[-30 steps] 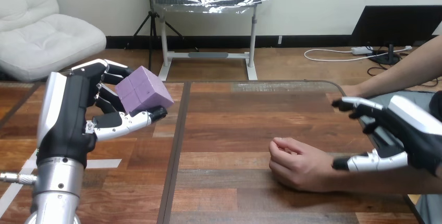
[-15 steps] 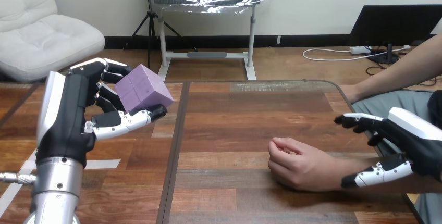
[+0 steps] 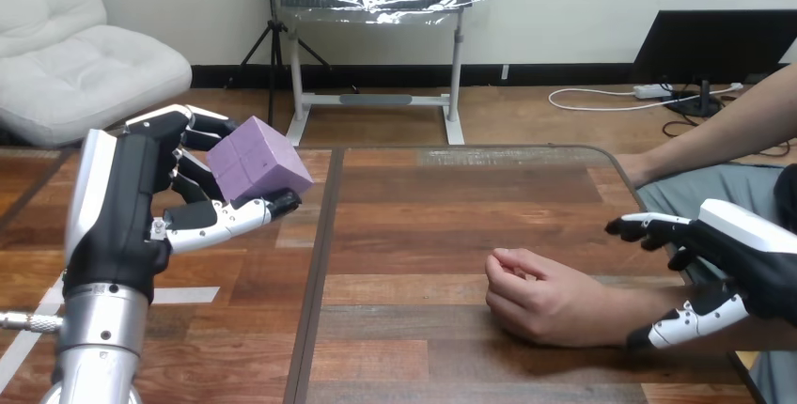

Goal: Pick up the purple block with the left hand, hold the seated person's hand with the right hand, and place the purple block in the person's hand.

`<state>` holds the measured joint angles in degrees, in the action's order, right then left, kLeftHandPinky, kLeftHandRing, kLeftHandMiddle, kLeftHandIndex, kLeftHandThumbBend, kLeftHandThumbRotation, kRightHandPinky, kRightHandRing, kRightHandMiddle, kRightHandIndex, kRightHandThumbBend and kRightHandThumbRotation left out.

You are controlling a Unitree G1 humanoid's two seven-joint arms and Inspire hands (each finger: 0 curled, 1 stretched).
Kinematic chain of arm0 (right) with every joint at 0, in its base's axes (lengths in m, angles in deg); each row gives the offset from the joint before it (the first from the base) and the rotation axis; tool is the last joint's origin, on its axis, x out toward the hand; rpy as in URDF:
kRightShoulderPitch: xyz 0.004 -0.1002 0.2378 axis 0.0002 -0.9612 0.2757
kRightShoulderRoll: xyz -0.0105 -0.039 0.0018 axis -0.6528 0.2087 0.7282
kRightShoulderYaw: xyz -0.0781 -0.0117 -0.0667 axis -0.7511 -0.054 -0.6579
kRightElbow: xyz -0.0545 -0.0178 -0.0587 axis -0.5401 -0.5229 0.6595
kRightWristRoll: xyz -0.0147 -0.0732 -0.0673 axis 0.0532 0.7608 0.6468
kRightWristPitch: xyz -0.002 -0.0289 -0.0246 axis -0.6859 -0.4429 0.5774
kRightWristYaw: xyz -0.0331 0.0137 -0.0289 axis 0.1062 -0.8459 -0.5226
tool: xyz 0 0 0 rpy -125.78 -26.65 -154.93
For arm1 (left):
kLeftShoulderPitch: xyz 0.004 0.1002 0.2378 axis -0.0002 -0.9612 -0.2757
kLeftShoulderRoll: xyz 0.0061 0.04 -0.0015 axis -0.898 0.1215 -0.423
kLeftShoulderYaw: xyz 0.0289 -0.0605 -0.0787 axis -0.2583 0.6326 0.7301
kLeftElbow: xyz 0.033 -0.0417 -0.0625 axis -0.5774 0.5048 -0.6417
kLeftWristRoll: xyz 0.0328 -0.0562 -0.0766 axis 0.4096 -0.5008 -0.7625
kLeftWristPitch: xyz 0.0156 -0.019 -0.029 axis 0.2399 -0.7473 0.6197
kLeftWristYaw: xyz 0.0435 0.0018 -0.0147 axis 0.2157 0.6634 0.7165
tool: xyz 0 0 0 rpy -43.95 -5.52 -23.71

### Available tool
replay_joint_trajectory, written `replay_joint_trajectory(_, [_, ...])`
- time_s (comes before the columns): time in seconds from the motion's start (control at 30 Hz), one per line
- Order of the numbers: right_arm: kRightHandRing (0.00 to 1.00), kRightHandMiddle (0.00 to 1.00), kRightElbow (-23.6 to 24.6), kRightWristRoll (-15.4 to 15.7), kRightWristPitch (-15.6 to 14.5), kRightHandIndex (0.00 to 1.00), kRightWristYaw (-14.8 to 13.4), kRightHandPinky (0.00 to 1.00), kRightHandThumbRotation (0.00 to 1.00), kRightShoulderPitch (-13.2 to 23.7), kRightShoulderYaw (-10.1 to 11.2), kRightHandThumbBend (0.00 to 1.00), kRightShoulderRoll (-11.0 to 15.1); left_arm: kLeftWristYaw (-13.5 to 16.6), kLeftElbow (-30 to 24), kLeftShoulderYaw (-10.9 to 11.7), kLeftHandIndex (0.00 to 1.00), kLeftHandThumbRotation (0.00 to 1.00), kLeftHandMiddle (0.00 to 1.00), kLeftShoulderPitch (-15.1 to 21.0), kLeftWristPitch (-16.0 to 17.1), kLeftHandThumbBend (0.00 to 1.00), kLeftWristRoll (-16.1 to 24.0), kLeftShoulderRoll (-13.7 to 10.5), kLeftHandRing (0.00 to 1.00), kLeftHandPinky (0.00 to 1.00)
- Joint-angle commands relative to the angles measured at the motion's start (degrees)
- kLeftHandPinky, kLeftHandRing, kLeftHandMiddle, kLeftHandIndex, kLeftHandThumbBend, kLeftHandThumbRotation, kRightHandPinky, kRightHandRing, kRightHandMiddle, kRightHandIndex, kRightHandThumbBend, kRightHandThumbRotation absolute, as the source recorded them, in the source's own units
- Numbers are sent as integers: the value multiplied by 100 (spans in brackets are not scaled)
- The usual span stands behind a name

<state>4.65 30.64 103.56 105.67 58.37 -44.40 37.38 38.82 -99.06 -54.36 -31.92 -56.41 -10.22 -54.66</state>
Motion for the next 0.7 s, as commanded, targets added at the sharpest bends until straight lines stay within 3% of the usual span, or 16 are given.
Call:
replay_joint_trajectory(0.0, [85, 87, 118, 19, 16, 88, 48, 71, 24, 244, -68, 98, 256, -6, -165, 122, 42, 0, 38, 215, 87, 57, -33, 53, 33, 27])
replay_joint_trajectory(0.1, [84, 88, 192, 104, -162, 88, 91, 71, 23, 223, -90, 99, 273, -8, -157, 129, 42, 0, 38, 215, 120, 57, -23, 44, 33, 27])
replay_joint_trajectory(0.67, [84, 87, 47, 396, -134, 86, 88, 70, 9, 268, -336, 100, 337, -46, -149, 137, 42, 0, 38, 240, 129, 57, -72, 85, 32, 27])
